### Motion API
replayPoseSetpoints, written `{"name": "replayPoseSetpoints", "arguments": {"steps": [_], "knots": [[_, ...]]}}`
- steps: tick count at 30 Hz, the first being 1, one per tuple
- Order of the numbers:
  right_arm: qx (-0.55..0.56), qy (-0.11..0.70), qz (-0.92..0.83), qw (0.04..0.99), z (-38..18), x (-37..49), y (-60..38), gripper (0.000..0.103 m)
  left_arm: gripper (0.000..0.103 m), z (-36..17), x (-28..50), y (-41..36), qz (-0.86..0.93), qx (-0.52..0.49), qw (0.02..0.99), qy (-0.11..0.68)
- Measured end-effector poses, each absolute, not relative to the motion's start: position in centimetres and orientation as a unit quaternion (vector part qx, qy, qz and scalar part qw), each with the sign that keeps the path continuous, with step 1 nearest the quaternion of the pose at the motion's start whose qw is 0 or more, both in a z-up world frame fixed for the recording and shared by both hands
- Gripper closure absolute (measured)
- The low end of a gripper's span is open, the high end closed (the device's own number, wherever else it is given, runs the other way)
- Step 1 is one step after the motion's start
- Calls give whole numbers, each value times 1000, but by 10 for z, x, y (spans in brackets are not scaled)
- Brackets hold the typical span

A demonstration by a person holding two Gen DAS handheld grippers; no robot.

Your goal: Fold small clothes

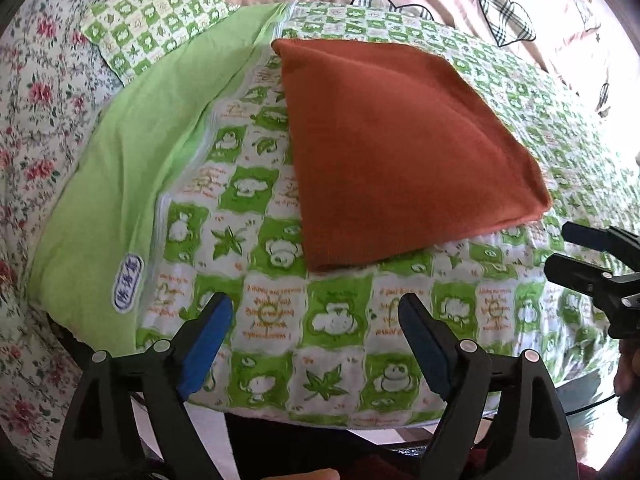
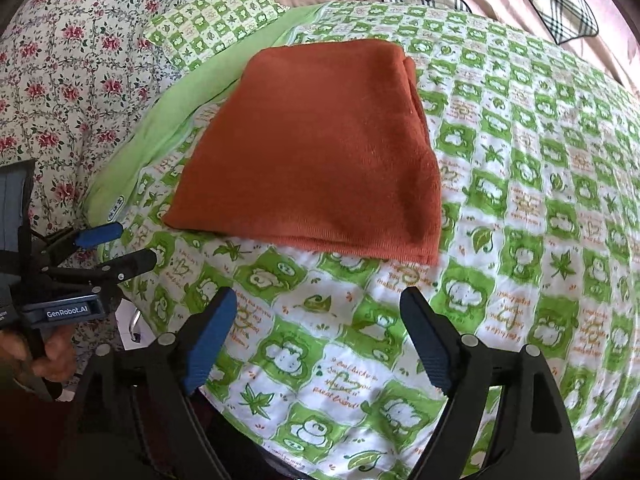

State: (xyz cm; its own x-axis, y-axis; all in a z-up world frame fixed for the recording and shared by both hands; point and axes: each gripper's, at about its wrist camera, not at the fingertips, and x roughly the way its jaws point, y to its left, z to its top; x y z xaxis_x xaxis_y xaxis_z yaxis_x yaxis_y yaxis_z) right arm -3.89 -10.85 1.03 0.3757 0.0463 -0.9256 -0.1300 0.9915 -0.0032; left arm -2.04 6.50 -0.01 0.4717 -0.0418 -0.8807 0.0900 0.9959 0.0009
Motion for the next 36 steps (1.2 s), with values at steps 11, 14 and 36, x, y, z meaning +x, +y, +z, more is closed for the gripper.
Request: {"name": "replayPoseSetpoints", "arguments": {"steps": [11, 14, 36], "knots": [[-46, 550, 56, 832, 16, -18, -107, 14, 10, 10, -4, 59, -12, 50, 866, 497], [-48, 550, 54, 832, 15, -10, -107, 14, 10, 12, 0, 59, -6, 54, 868, 494], [-54, 557, 57, 827, 13, 33, -109, 12, 7, 8, 38, 58, 22, 56, 866, 496]]}}
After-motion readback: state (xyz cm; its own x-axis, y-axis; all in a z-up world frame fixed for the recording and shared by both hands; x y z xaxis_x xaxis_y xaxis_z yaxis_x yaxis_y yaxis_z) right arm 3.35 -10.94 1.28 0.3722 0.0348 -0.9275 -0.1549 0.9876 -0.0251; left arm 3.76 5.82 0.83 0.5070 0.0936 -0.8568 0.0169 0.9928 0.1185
